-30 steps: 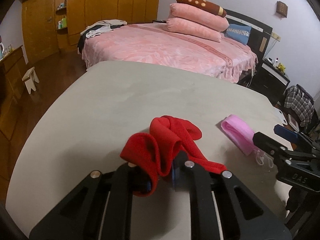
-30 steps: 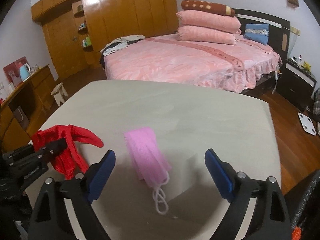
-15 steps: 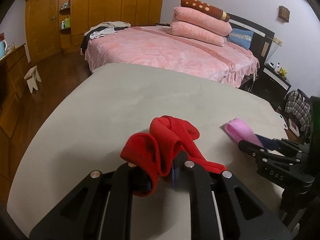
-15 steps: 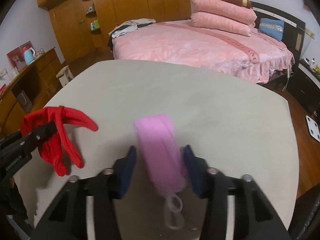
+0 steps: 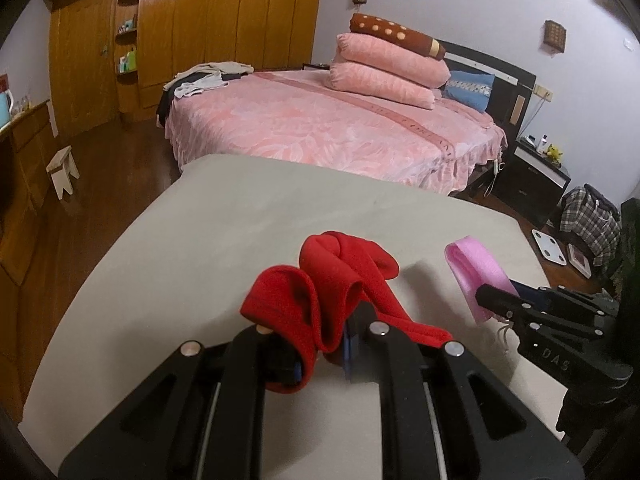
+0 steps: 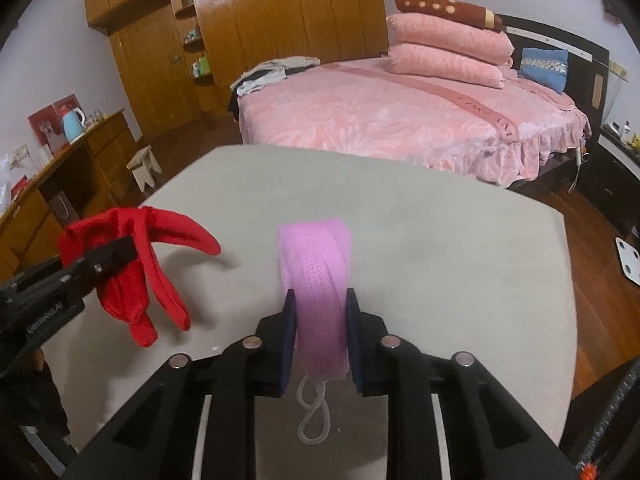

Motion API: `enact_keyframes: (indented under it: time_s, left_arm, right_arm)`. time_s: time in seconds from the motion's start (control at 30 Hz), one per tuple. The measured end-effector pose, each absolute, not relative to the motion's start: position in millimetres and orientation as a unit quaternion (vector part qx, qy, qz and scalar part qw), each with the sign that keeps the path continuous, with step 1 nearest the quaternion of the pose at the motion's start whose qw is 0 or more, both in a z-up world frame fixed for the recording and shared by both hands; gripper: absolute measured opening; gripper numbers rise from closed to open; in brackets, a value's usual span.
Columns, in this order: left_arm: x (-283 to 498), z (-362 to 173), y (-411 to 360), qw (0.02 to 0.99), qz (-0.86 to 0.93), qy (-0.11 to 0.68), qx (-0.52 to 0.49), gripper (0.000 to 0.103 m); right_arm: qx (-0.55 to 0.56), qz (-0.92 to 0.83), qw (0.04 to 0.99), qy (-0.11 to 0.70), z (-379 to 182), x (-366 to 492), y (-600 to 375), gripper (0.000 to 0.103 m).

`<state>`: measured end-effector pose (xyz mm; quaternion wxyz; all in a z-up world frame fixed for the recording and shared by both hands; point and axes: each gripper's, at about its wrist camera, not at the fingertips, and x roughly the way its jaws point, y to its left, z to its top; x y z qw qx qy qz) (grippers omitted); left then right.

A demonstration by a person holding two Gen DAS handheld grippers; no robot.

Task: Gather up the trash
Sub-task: 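Carry the red glove and pink pouch over the bin with both tools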

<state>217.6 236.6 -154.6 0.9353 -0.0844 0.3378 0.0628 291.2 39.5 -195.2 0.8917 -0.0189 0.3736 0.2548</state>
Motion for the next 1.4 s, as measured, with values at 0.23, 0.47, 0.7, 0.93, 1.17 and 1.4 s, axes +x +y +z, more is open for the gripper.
enact_keyframes:
  time_s: [0.23,0.47,0.7,0.93,1.17,1.4]
  left_arm:
    - [204,-136,224,0.94,0.057,0.326,-0.079,0.013]
    - [188,-113,210,0.947,0.047,0.309,-0.077,0.013]
    - [173,-88,187,0.953,0.032,0.293,-0.068,0.013]
    - [155,-66,155,0.96,0.009,0.275,-0.055,0.013]
    - [138,-50,122,0.964,-0.02,0.26,-0.043,0.013]
    - [122,-39,88,0.967,-0.046,0.249,-0.03,0.013]
  right_arm:
    - [-0.008,0.254,0.9,0.355,-170,278,24,0.023]
    - [-0.002,0.25,0.908,0.336,-147,259,5,0.023]
    - [0.003,0.24,0.917,0.318,-124,232,-21,0.023]
    - [0.009,0.226,0.927,0.3,-105,205,-52,0.023]
    - [0.019,0.207,0.936,0.284,-89,180,-88,0.023]
    - [0.032,0.187,0.943,0.273,-81,158,-122,0.023]
